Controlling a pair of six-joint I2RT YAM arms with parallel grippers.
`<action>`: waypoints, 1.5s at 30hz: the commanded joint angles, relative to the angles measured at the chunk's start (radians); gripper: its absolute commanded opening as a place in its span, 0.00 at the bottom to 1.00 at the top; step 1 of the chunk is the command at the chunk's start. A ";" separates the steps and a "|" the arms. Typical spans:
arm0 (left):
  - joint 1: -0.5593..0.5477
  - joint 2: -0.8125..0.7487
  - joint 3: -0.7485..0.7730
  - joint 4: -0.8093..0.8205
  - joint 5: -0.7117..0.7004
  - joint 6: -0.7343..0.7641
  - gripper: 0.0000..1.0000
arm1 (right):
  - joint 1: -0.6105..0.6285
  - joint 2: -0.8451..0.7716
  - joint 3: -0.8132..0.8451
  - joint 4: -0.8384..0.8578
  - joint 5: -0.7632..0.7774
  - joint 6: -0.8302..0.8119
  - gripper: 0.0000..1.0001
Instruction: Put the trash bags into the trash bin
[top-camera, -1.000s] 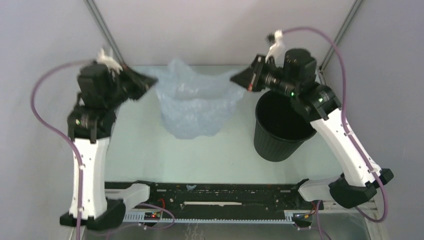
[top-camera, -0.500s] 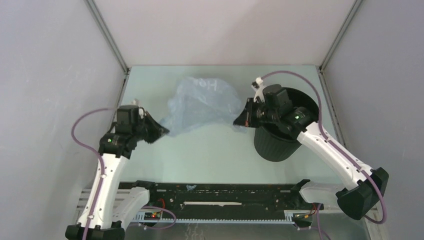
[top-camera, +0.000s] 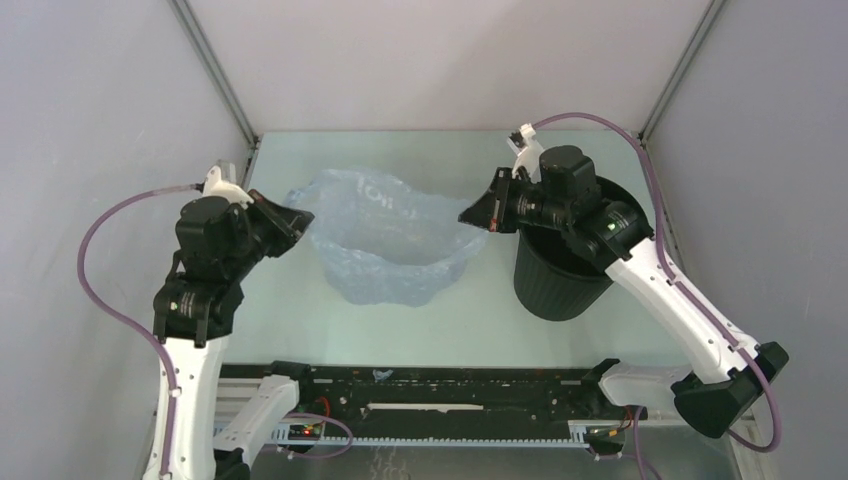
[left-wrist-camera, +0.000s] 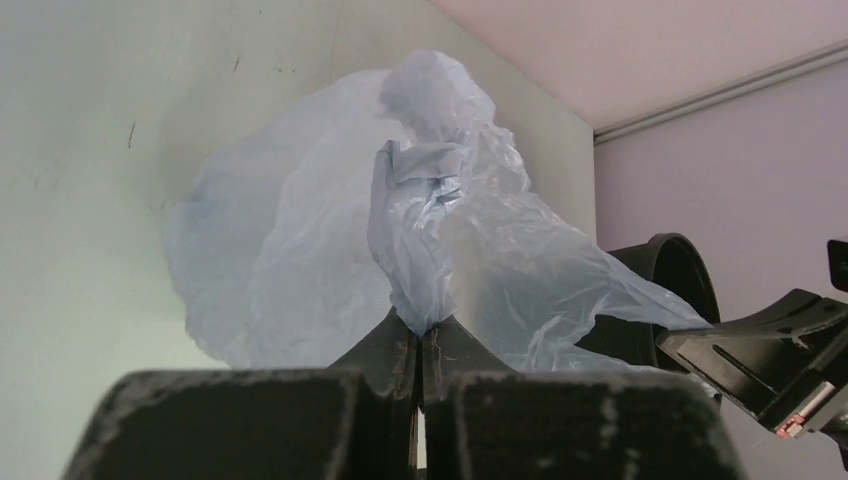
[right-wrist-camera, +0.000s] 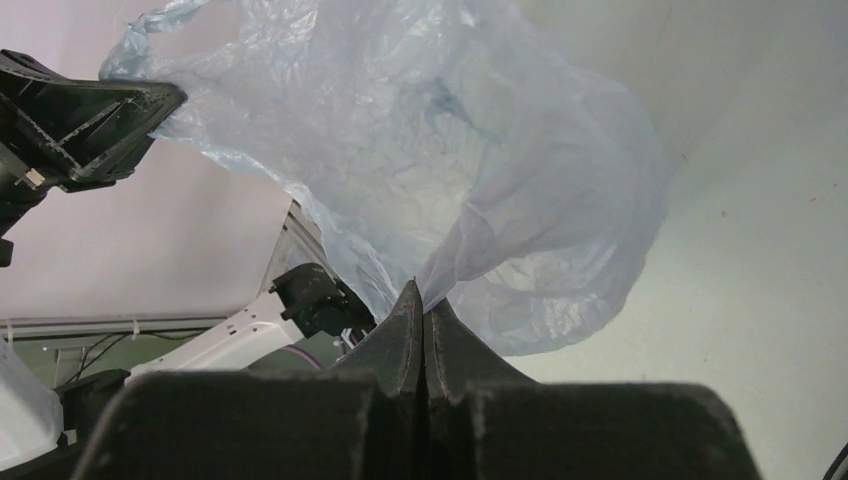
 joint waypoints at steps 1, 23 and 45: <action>0.009 0.005 0.027 -0.008 -0.040 0.019 0.00 | 0.007 0.019 0.025 -0.003 -0.007 -0.016 0.00; 0.009 -0.012 -0.007 0.017 0.087 -0.018 0.00 | 0.076 0.103 0.169 -0.200 0.148 -0.072 0.00; 0.019 0.059 0.072 -0.020 0.079 -0.009 0.00 | 0.056 0.120 0.259 -0.388 0.186 -0.134 0.50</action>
